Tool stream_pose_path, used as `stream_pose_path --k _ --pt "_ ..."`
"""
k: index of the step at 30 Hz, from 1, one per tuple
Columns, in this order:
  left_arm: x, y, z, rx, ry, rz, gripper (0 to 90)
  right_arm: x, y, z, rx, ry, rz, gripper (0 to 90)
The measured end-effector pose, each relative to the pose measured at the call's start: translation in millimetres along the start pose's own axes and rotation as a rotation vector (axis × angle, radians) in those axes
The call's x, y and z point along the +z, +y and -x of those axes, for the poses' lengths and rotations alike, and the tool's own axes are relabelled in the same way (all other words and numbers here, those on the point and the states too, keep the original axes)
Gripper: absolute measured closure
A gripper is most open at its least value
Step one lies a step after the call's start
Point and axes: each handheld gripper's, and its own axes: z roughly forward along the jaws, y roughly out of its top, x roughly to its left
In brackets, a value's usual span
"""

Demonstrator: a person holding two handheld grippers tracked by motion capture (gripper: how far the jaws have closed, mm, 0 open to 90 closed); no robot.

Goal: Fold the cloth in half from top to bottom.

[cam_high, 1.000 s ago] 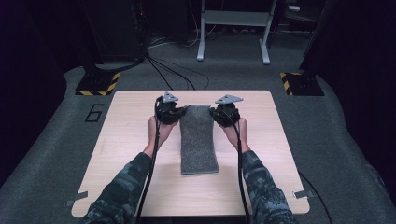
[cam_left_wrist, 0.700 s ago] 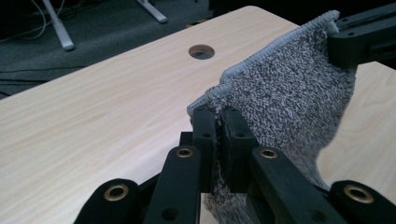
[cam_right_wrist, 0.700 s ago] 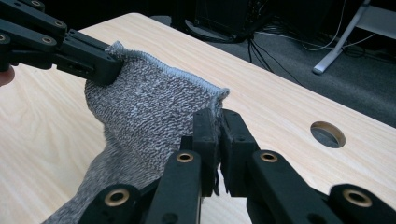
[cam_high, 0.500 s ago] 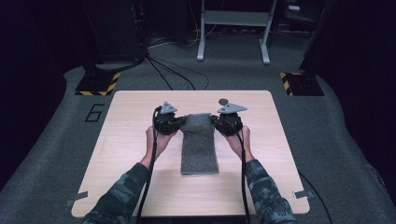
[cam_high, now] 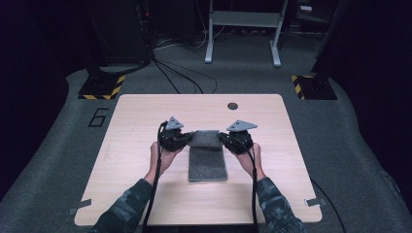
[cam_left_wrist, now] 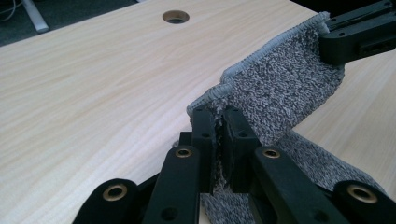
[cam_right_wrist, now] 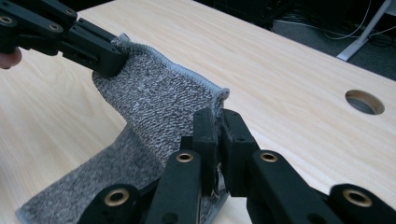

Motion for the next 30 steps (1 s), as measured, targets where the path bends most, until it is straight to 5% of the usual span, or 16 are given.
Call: stream_pose_path --k 21,30 --pt "5.9 -34.2 21.0 0.034 -0.052 -0.102 82.7 -4.9 -38.1 -12.4 0.013 0.032 -0.061 85.5" --pt "15.2 -52.3 24.0 0.002 -0.091 -0.149 76.0 -3.0 -55.3 -18.7 0.007 0.054 -0.107 85.0"
